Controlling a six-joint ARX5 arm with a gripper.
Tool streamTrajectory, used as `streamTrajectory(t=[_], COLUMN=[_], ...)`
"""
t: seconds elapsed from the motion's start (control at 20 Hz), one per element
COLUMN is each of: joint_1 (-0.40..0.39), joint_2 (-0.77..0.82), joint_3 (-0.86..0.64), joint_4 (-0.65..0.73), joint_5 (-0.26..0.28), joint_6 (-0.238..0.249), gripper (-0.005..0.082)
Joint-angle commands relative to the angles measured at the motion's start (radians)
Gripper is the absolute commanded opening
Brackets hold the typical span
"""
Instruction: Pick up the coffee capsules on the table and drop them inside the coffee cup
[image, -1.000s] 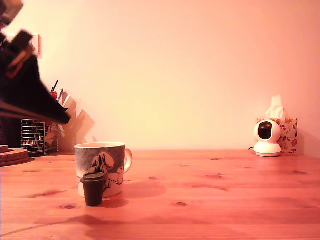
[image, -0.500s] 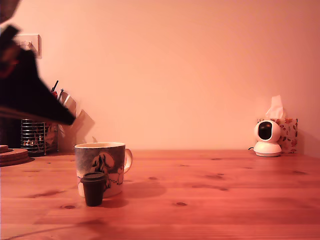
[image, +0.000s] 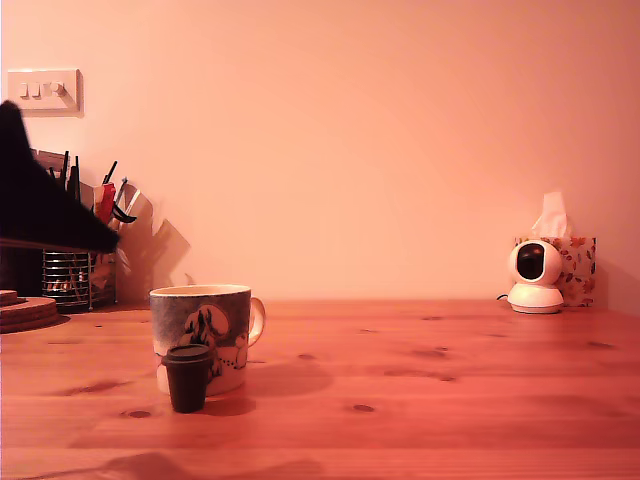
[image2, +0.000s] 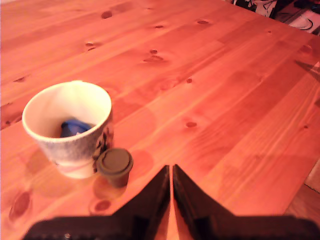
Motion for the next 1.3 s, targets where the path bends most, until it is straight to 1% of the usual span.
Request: streamTrajectory(t=[0.0, 0.75, 0.85, 0.9, 0.95, 1.0, 1.05, 1.1, 1.15, 1.25], joint_1=[-0.004, -0.004, -0.004, -0.004, -0.004, -0.004, -0.004, -0.004, -0.004, -0.003], joint_2=[-0.018, -0.035, -0.035, -0.034, -0.029, -0.026, -0.016, -0.005, 0.009, 0.044], joint_3=[-0.034, -0.039, -0.039, -0.039, -0.039, -0.039, -0.039, -0.039, -0.039, -0.039], joint_4=[0.001, -0.007, -0.007, -0.007, -0.007, -0.008, -0.006, -0.006, -0.005, 0.002], joint_5=[-0.018, -0.021, -0.021, -0.021, -0.021, -0.021, -0.021, -0.022, -0.021, -0.022], joint_6=[-0.021, -0.022, -0.051, -0.055, -0.065, -0.066, -0.066, -0.066, -0.066, -0.065], gripper=[-0.0024, -0.0024, -0.0024, -0.0015, 0.0052, 0.0179, 0.0363, 0.0506, 0.0551, 0.055])
